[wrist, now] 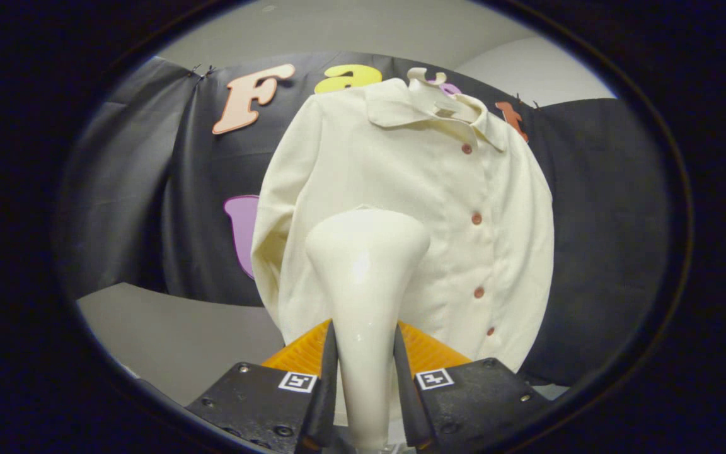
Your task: Iron the clothes twice with a garment steamer, once on the left side and once on the right side.
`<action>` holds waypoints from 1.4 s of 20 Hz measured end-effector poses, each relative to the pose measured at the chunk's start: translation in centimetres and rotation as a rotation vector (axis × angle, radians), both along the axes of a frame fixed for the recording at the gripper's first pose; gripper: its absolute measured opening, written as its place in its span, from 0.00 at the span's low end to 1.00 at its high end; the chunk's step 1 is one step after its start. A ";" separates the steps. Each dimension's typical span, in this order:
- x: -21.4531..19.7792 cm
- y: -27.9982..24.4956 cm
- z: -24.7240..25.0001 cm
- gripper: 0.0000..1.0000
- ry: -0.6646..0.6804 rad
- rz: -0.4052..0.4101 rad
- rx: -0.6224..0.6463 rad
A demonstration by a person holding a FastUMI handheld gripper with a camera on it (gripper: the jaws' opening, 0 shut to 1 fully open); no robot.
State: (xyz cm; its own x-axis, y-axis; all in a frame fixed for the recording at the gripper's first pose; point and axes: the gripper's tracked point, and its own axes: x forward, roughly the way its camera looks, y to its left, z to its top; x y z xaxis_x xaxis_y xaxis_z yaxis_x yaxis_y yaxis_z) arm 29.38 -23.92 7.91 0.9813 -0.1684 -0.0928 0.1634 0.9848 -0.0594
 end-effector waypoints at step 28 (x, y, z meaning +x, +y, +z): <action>-7.0 0.0 -25.4 0.43 0.129 0.001 0.160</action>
State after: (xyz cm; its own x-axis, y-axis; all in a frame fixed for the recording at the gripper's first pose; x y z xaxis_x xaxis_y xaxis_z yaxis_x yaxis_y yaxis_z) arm 22.36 -23.95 -17.45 0.9598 -0.1403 -0.2432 0.1634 0.9835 0.0776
